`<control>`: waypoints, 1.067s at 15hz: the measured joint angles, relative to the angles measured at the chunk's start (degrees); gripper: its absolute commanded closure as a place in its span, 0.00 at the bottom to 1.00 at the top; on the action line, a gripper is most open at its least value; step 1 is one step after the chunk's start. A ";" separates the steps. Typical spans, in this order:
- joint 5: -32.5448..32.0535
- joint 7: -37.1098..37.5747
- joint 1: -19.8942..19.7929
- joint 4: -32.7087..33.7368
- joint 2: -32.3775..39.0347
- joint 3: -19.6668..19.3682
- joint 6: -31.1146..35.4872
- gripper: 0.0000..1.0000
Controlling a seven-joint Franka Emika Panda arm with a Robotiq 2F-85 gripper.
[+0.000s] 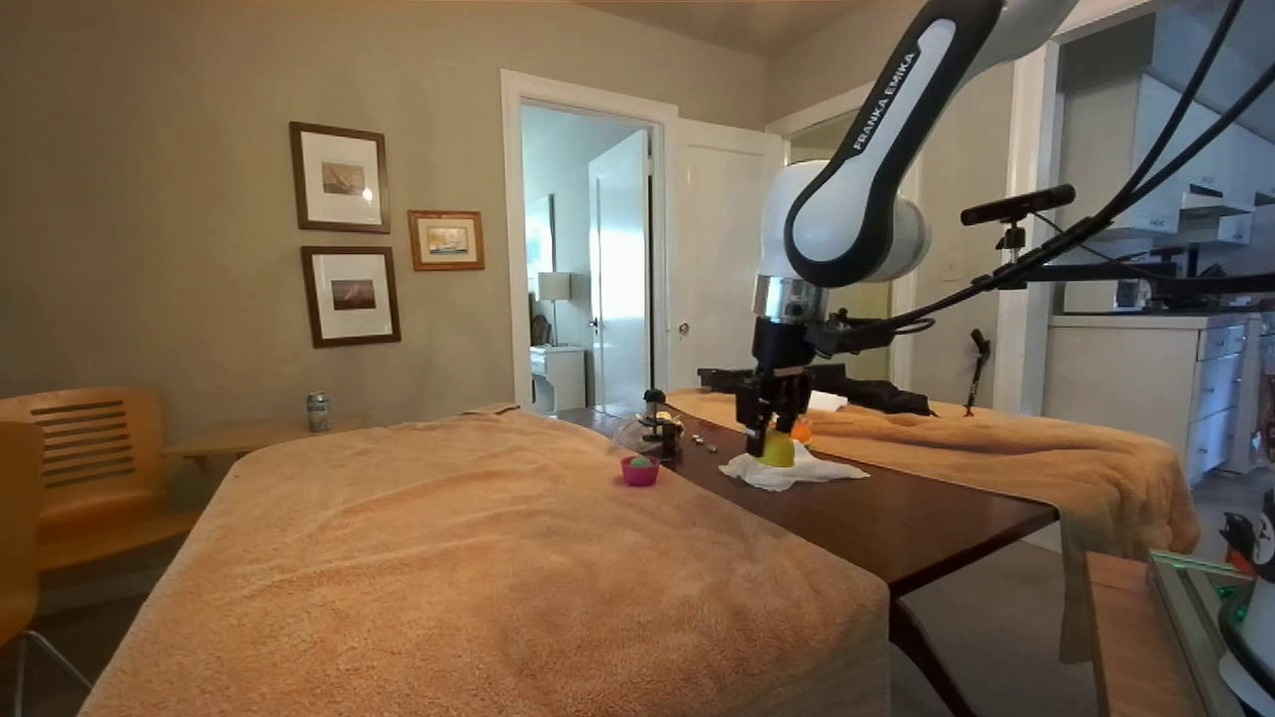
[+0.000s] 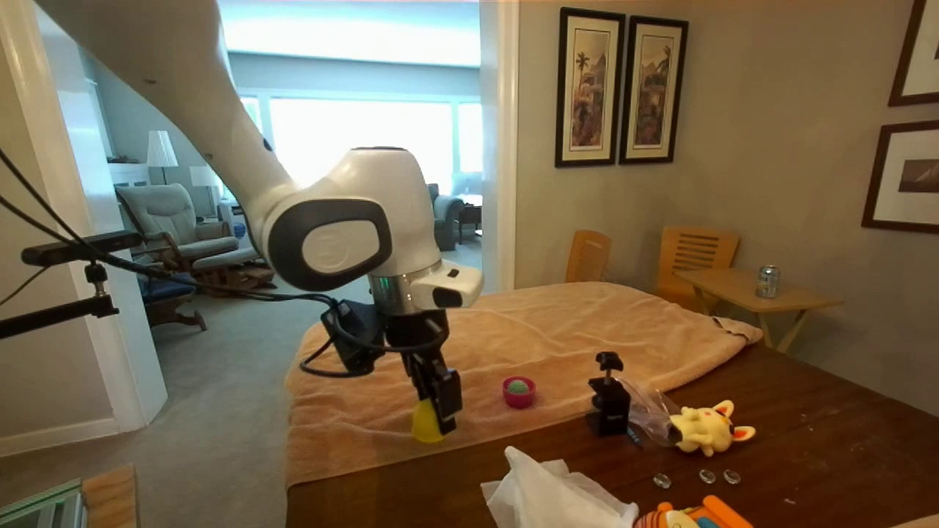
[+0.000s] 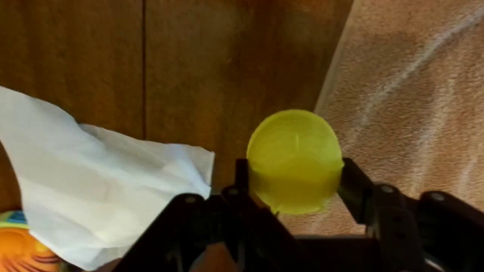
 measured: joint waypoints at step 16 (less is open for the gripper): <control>16.07 -2.70 -4.03 -4.05 5.96 4.83 14.79 0.65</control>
